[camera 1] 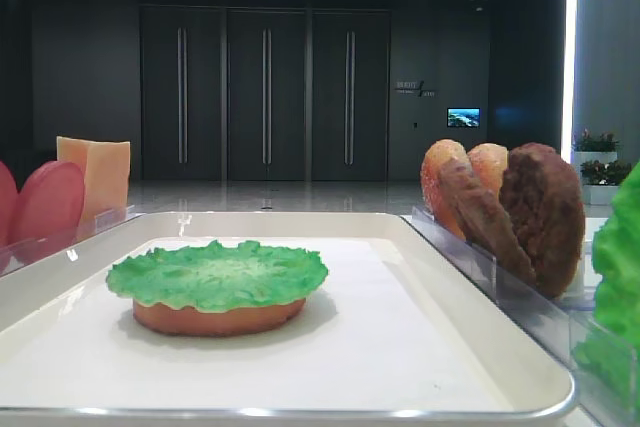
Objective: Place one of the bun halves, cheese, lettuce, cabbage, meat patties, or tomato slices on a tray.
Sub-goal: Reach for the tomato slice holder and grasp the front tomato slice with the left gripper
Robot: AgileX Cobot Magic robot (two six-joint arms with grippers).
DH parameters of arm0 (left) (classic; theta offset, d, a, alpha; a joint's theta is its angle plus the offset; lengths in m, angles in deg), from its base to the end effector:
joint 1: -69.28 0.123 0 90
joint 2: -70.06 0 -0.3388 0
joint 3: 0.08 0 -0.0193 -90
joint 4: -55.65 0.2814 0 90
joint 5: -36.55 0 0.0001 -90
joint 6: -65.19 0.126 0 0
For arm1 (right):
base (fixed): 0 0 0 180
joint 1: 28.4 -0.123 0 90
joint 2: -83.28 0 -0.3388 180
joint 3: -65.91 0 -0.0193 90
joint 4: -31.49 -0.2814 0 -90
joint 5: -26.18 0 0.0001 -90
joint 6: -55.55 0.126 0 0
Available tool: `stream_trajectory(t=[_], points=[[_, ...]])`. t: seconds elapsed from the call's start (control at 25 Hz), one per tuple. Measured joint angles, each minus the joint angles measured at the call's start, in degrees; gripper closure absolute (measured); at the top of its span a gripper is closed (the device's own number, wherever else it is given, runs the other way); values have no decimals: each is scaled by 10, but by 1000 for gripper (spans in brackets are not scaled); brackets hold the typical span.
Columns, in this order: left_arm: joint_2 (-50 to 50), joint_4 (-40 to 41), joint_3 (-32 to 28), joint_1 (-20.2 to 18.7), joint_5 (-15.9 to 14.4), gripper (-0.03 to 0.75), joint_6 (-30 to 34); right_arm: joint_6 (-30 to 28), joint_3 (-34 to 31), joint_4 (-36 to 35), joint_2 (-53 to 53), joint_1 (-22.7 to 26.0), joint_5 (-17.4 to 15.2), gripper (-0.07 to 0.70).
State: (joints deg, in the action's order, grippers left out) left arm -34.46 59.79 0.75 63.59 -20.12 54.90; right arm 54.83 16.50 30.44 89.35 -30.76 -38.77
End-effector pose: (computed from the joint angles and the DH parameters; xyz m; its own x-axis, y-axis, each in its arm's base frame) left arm 0.4040 -0.0326 0.2847 -0.9386 -0.0463 -0.3419 -0.0526 0.9986 0.0092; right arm -0.0075 0.0018 0.2703 -0.5057 -0.0257 -0.8623 -0.0579 0.9983 0.0043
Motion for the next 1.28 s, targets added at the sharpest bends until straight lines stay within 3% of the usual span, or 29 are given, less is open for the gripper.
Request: stream_trajectory(t=[0.16, 0.56, 1.04, 1.28], points=[[-54, -17, 57, -17, -14, 125, -8, 0, 0, 0, 0, 0, 0, 261], [-58, -12, 64, -156, -5, 125, -130, 0, 0, 0, 0, 0, 0, 261], [-110, -10, 62, -160, -24, 169, -152, 0, 0, 0, 0, 0, 0, 261], [-125, -2, 19, -160, -23, 181, -152, 0, 0, 0, 0, 0, 0, 261]])
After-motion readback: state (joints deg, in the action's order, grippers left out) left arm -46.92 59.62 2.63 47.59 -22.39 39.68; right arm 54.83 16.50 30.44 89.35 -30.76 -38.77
